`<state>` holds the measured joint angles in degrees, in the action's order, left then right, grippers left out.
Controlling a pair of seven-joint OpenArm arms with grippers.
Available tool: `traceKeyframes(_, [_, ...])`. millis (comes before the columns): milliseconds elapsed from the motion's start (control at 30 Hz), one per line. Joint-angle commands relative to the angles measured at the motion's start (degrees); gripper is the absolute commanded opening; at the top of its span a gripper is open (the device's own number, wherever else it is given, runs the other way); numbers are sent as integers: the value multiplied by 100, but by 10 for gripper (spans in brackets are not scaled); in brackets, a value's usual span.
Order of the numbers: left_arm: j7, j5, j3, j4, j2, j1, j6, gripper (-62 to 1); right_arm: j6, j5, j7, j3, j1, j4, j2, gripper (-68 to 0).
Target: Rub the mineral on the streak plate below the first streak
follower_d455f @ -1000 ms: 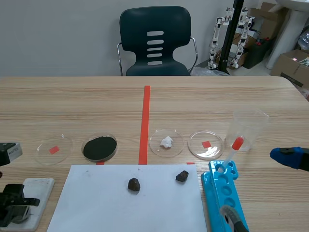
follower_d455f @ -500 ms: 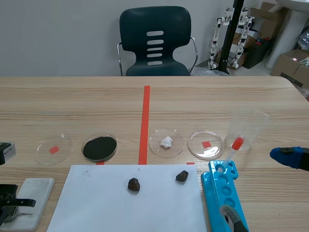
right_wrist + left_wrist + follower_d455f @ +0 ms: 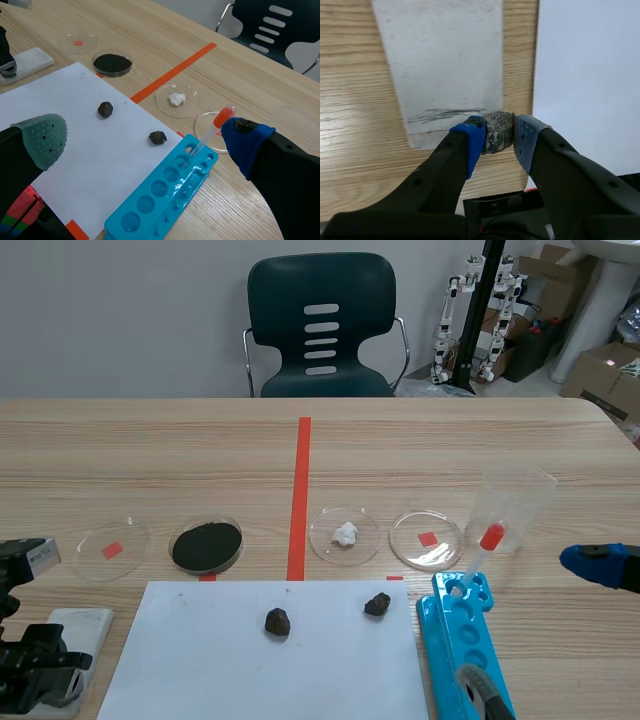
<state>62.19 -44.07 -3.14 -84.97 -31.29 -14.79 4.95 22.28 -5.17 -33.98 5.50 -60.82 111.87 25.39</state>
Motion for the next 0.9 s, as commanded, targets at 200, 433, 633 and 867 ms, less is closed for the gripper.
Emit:
traceKeyframes(200, [-380, -31, 0, -74, -55, -61, -4, -493, 2, -61, -81, 4, 2, 68, 0, -22])
traceKeyframes(433, [-1379, -55, 111, -553, -361, -192, 59, -493, 2, -61, -81, 4, 2, 68, 0, -22])
traceKeyframes(633, [-2586, -52, 339, -1145, -693, -520, 63, -493, 2, -61, -81, 4, 2, 68, 0, -22])
traceKeyframes(867, [-3274, -11, 802, -1965, -892, -1182, 15, -493, 2, -61, -81, 4, 2, 68, 0, -22])
